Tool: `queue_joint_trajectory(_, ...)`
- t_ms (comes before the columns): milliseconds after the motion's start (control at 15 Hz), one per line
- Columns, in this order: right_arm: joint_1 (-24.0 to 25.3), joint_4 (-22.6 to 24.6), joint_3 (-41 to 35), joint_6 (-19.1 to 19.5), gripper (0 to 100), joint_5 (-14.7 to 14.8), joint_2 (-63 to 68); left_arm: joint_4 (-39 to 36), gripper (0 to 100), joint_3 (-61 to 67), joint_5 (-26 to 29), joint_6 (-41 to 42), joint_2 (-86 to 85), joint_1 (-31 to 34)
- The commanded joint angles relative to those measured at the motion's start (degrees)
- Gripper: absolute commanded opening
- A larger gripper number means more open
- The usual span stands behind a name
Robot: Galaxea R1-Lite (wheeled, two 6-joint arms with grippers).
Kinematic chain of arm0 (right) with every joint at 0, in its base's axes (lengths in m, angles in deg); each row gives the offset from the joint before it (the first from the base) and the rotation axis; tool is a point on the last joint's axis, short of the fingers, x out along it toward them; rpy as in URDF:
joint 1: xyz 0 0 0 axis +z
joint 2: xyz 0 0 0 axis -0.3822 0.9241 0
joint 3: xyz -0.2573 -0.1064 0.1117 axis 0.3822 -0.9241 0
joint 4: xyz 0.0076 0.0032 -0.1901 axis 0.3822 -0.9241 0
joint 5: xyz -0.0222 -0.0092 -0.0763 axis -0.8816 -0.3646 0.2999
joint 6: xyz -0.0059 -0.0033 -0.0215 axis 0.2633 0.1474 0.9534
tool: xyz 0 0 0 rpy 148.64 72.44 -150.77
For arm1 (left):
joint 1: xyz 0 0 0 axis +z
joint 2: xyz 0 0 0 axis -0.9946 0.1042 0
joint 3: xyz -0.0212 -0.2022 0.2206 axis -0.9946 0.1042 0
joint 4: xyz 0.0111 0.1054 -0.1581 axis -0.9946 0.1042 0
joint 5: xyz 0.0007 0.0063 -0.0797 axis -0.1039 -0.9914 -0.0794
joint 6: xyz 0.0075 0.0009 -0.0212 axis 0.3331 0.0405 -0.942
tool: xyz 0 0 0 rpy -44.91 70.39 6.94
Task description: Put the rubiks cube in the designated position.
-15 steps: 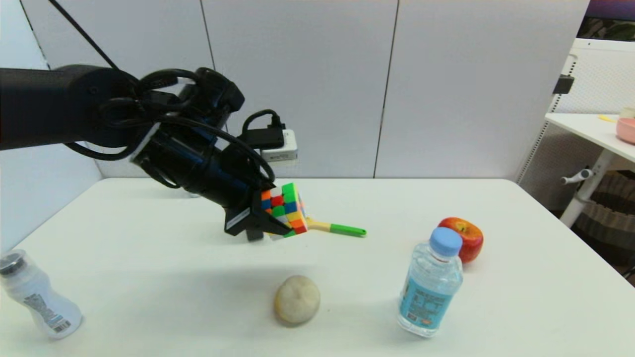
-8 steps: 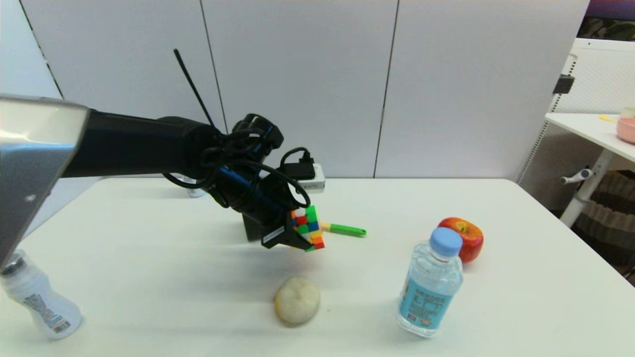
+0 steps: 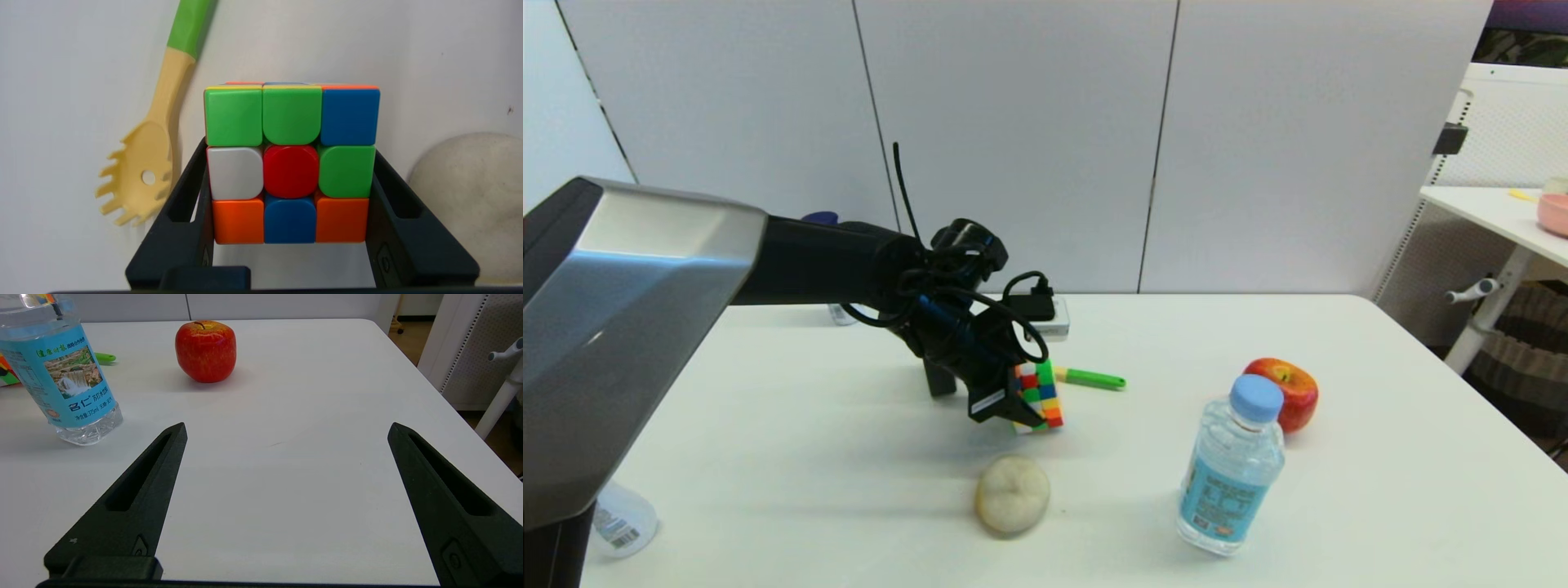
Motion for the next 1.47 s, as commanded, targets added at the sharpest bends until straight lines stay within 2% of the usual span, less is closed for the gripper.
queue_joint_trajectory(67,0.02,0.02,0.0,-0.02,100,0.0,0.07,0.65,0,-2.83,0.04,0.4,1.49,-0.05)
queue_joint_trajectory(133,0.02,0.02,0.0,-0.02,100,0.08,0.07,0.74,100,-3.36,0.04,0.32,1.58,-0.05)
queue_joint_trajectory(533,0.02,0.02,0.0,-0.02,100,0.0,0.07,0.74,100,-5.64,-0.14,0.58,-0.53,-0.31)
queue_joint_trajectory(600,0.02,0.02,0.0,-0.02,100,0.0,0.07,0.82,100,-7.93,-2.16,0.23,-3.08,-0.4)
queue_joint_trajectory(733,0.02,0.02,0.0,-0.02,100,0.0,0.07,2.14,100,-13.38,-8.58,-1.35,-8.79,-0.58)
queue_joint_trajectory(800,0.02,0.02,0.0,-0.02,100,0.0,0.07,3.64,100,-17.07,-10.07,-3.11,-10.9,-0.58)
queue_joint_trajectory(933,0.02,0.02,0.0,-0.02,100,0.0,0.07,2.14,100,-17.59,-14.02,-10.14,-17.23,-0.58)
queue_joint_trajectory(1133,0.02,0.02,0.0,-0.02,100,0.0,0.07,1.26,100,-17.24,-32.75,-17.7,-27.95,-0.58)
queue_joint_trajectory(1333,0.02,0.02,0.0,-0.02,100,0.0,0.07,0.91,100,-10.92,-32.92,-23.33,-37.62,7.07)
queue_joint_trajectory(1400,0.02,0.02,0.0,-0.02,100,0.0,0.07,-0.32,100,-7.4,-30.99,-23.68,-40.79,10.5)
queue_joint_trajectory(1467,0.02,0.02,0.0,-0.02,100,0.0,0.07,-2.08,100,-3.18,-26.77,-24.21,-43.69,14.36)
